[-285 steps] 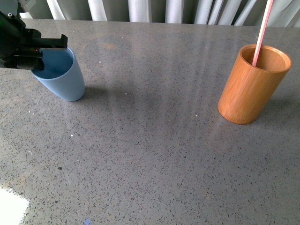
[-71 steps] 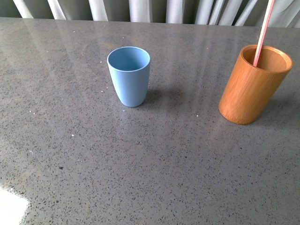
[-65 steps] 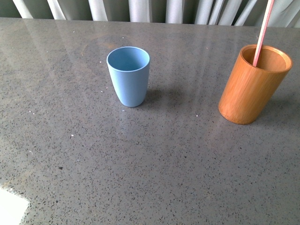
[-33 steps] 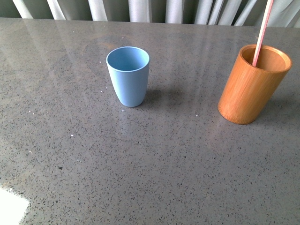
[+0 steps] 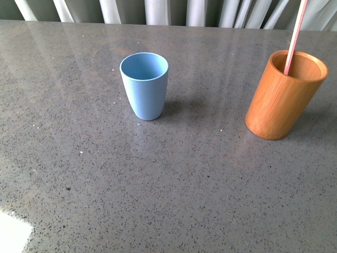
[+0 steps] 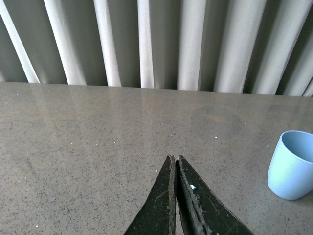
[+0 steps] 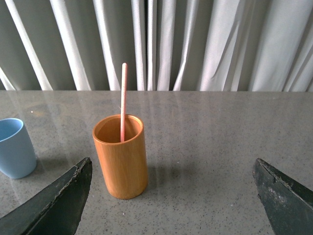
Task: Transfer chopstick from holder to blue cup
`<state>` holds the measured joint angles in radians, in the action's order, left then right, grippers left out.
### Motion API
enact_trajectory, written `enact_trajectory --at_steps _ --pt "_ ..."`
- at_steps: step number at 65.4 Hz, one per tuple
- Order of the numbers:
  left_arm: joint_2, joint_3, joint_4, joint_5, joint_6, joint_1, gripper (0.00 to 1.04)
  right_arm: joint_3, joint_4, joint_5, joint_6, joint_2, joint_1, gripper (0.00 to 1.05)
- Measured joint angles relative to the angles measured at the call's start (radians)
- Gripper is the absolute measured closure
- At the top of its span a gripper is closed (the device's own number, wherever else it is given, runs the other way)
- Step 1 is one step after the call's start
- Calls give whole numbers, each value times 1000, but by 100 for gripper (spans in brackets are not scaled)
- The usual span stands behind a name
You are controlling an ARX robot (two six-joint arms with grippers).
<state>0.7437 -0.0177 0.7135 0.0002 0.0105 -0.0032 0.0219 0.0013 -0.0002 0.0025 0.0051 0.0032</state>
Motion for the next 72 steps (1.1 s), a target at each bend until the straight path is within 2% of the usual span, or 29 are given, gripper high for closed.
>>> enact_trajectory --at_steps 30,72 --pt "-317 3 -289 0 0 0 103 0 0 0 0 0 0 9" --pt "-537 3 -506 0 0 0 103 0 0 0 0 0 0 9"
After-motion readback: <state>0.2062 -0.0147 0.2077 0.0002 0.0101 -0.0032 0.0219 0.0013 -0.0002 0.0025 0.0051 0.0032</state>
